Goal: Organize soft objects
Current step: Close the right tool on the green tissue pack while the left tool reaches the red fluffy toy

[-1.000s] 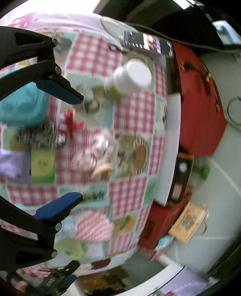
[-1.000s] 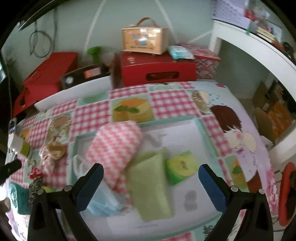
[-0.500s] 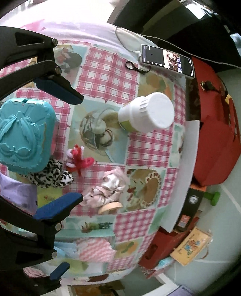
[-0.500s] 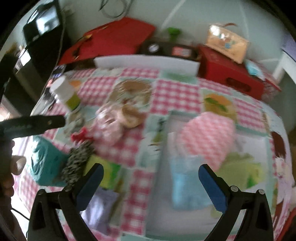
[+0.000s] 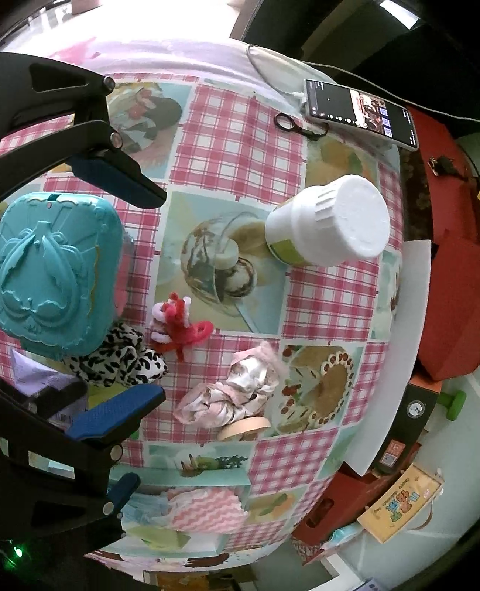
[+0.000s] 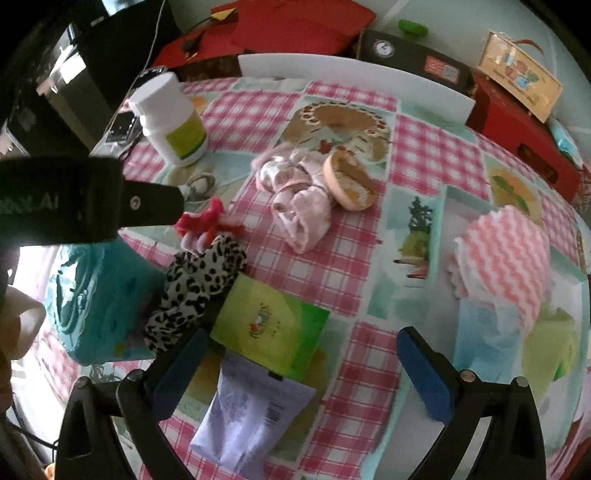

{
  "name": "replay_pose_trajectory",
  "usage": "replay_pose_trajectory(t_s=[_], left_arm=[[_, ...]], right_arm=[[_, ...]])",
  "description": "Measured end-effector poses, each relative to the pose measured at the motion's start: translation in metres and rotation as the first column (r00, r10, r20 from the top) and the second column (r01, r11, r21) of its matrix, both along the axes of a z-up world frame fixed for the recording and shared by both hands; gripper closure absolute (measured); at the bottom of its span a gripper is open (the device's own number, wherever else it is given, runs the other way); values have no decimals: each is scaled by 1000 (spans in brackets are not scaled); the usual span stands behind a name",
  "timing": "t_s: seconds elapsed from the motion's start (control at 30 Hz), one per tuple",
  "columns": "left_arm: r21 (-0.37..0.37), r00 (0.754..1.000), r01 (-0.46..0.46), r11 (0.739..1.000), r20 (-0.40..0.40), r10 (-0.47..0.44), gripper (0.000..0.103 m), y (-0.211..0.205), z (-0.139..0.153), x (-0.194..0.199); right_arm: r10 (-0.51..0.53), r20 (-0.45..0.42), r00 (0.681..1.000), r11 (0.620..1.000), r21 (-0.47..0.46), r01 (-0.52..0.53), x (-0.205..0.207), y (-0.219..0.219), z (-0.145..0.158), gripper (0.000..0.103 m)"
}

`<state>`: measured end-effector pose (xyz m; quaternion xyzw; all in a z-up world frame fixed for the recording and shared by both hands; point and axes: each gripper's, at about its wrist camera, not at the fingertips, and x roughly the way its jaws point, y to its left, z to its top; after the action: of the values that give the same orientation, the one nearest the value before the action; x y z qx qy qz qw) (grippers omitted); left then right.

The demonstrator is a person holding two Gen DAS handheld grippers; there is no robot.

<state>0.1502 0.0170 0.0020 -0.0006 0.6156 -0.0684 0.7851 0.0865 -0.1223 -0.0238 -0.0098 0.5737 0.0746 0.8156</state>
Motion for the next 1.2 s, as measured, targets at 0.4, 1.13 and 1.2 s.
replay_pose_trajectory(t_s=[0.4,1.13,1.2], left_arm=[[8,999,-31,999,-36,32,7,5,-8,2],[6,999,0,1000,-51,0,7,-2,-12,4],[6,999,3,1000,-51,-3,7,-2,-13,3]], right_arm=[[21,-13,1000,999,-50,-22,10,14,-15,0],[-32,-25,999,998,53,33,23,-32,-17,23],[-32,-24,999,998,54,33,27,-30,-20,23]])
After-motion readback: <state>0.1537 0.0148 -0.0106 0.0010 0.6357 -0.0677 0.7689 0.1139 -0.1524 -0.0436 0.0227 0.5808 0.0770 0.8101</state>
